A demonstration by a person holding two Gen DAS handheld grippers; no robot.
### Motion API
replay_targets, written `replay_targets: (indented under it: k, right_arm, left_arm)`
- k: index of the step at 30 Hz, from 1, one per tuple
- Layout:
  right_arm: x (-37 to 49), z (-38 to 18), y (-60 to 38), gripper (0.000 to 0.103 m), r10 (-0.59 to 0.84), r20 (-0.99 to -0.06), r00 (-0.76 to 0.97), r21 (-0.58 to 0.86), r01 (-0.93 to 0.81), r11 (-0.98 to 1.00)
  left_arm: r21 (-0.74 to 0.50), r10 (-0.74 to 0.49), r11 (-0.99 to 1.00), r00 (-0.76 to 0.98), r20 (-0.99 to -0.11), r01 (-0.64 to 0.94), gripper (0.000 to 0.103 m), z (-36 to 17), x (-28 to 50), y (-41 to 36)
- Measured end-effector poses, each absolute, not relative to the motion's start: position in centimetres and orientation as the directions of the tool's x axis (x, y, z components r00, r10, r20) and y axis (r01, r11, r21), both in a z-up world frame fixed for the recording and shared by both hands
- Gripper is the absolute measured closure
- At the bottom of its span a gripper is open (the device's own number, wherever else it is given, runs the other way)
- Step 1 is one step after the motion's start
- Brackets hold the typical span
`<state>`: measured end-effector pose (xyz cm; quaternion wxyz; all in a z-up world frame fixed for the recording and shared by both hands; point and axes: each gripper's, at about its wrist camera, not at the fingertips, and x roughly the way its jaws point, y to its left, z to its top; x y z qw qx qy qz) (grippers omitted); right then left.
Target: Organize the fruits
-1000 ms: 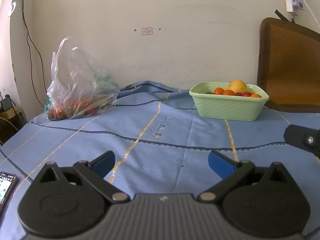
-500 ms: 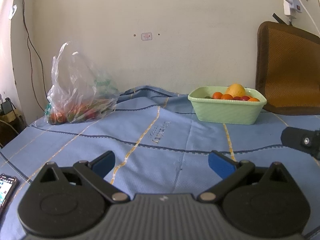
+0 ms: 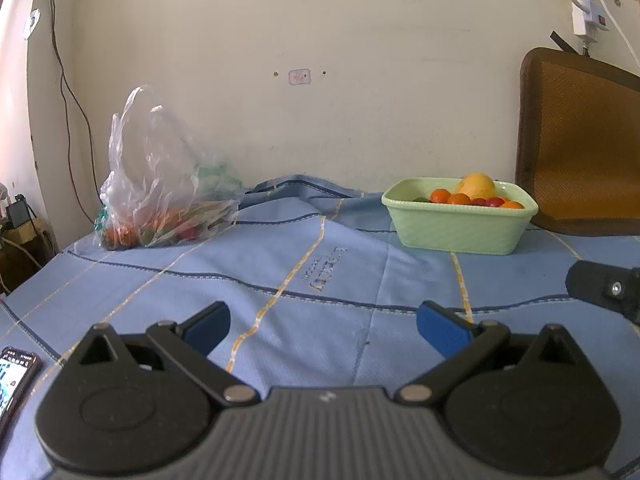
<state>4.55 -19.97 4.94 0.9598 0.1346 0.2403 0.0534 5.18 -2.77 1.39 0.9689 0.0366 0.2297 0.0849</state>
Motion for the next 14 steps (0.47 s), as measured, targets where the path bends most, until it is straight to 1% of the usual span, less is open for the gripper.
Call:
replay_targets:
  k: [14]
  right_arm:
    - [4.55, 4.97, -19.94, 0.000, 0.165, -0.446, 0.879, 0.281, -0.038, 0.959]
  left_arm:
    - [0.112, 0.146, 0.988, 0.890, -0.433, -0.107, 0.000, 1.35, 5.15, -2.99]
